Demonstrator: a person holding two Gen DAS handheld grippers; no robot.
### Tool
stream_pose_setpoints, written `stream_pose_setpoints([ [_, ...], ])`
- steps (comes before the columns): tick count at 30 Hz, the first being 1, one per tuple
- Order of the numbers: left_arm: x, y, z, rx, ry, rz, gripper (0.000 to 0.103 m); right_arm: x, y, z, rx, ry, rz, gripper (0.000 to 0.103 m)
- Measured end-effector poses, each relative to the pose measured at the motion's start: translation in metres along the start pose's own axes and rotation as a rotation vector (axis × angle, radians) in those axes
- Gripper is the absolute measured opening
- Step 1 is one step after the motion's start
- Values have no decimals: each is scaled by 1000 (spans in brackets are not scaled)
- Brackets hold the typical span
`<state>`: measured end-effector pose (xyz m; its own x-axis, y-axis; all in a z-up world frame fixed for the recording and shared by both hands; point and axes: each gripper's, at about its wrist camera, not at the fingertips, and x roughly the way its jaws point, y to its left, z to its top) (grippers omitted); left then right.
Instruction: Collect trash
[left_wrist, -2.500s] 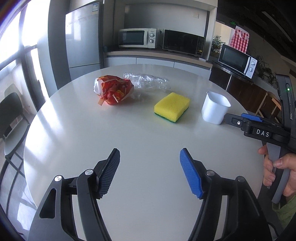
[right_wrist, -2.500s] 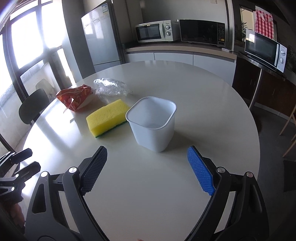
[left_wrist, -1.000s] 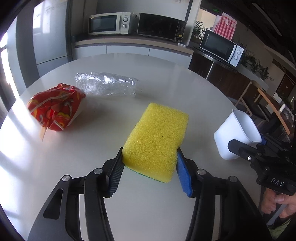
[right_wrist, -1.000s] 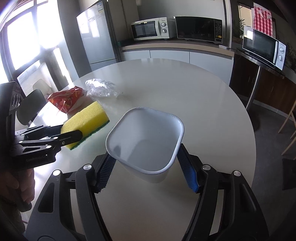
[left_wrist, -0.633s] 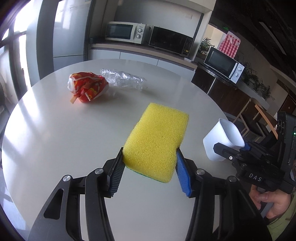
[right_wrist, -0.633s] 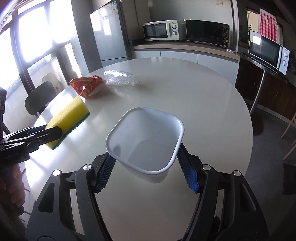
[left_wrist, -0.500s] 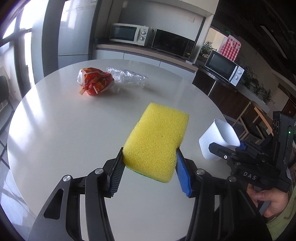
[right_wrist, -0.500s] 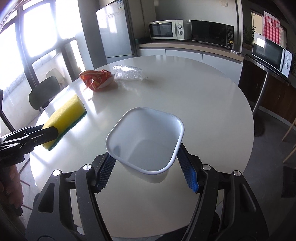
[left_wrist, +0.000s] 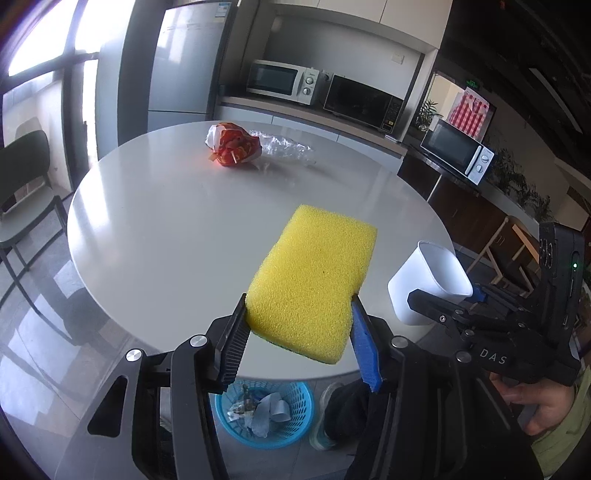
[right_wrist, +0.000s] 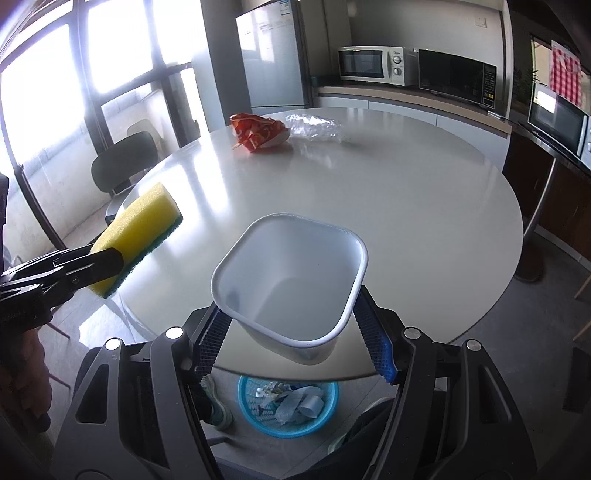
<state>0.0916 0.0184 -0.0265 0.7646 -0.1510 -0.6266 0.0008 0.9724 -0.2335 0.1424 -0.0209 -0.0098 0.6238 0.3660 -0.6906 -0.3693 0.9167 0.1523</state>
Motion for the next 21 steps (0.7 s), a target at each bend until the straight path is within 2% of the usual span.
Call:
stream_pose_setpoints([
  [5, -22, -3, -22, 6, -8, 9, 51, -20, 13, -17, -22, -3, 25, 63],
  [11, -36, -9, -48, 23, 18, -2, 51, -43, 26, -45, -42, 5, 49, 63],
  [21, -28, -4, -96, 51, 128, -3, 51, -43, 32, -87, -43, 87, 83, 63],
])
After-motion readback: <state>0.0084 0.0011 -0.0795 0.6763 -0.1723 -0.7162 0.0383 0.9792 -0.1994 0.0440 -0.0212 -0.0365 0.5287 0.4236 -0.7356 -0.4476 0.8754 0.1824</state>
